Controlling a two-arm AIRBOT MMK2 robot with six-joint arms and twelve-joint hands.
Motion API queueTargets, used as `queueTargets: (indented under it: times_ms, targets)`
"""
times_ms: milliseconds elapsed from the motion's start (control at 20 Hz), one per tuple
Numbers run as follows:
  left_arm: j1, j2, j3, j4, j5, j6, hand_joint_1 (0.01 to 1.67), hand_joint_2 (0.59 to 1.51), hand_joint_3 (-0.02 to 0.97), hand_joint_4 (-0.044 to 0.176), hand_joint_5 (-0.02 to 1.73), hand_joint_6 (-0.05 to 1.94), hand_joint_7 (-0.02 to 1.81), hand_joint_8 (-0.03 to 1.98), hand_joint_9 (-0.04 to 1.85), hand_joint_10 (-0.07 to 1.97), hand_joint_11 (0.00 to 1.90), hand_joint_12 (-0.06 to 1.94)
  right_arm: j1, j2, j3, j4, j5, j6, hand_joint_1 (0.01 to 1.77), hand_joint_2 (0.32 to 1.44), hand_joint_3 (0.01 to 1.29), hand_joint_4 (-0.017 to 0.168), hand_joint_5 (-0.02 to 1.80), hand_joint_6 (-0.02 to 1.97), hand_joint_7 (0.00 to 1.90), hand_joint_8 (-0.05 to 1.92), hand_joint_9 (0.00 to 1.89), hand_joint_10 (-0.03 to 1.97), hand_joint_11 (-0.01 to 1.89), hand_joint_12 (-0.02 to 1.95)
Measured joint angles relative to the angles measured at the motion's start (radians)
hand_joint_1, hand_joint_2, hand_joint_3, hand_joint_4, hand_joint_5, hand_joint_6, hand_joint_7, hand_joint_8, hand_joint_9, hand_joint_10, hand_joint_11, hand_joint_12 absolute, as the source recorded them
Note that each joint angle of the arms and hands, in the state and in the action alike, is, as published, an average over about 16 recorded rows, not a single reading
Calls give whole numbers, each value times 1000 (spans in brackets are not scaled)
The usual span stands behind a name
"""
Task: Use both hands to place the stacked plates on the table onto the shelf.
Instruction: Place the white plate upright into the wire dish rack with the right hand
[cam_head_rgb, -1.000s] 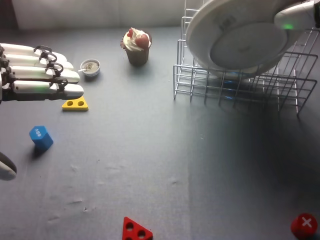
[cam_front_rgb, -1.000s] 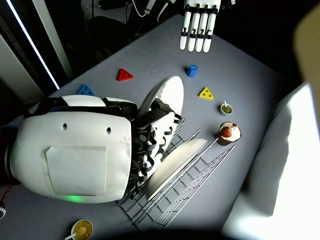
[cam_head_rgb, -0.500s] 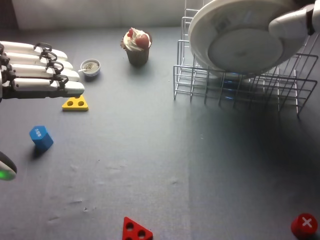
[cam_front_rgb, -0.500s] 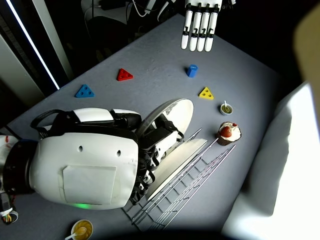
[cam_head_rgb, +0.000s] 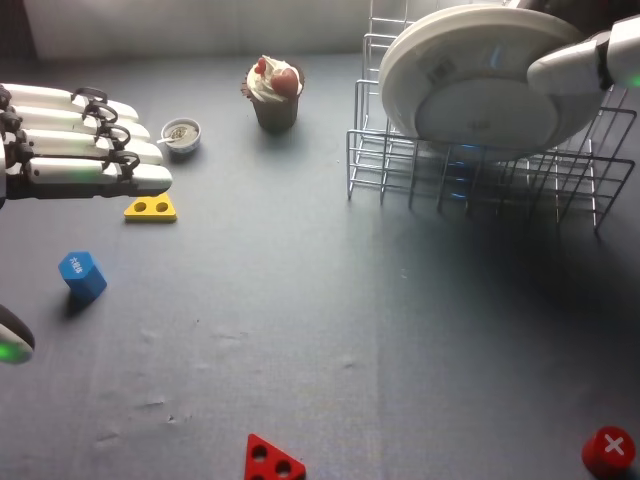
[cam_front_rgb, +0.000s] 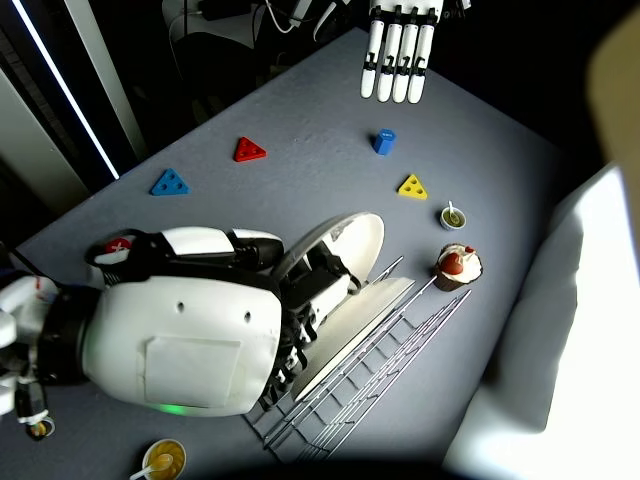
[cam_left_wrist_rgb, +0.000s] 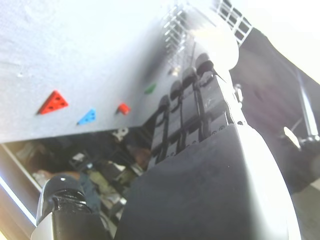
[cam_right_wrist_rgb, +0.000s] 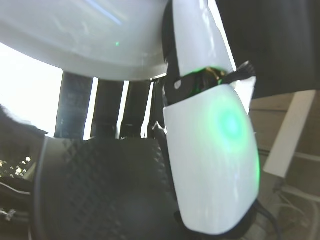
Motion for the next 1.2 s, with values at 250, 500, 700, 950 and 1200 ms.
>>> queueTargets:
  times_ms: [250,500,700,950,1200]
  targets:
    - [0,0,-2,0,-3,-7,165,896,1,2,79,19,136,7,136,6,149,12,-14,-26,21,6,6,-9,1430,994,13,-9,849,941,1027,786,1078,875,1147,374]
    - [0,0,-5,0,-5,-14,165,896,2,2,84,19,136,8,139,6,154,12,-27,-50,39,9,19,-20,1387,1002,13,-9,862,913,1008,560,1068,610,1124,260]
    - [0,0,-7,0,-4,-18,164,897,2,2,87,19,132,7,139,6,159,12,-35,-63,47,12,34,-27,1344,1009,12,-9,863,697,985,355,1041,385,1089,172]
    - [0,0,-9,0,-4,-24,163,898,2,2,87,19,121,7,128,6,160,12,-40,-71,48,15,49,-33,1284,1007,12,-7,852,406,934,111,1004,90,1037,108]
    - [0,0,-10,0,-4,-28,162,898,2,2,79,19,107,7,116,6,156,12,-23,-68,36,11,59,-34,1249,996,13,-5,832,117,884,19,964,15,994,76]
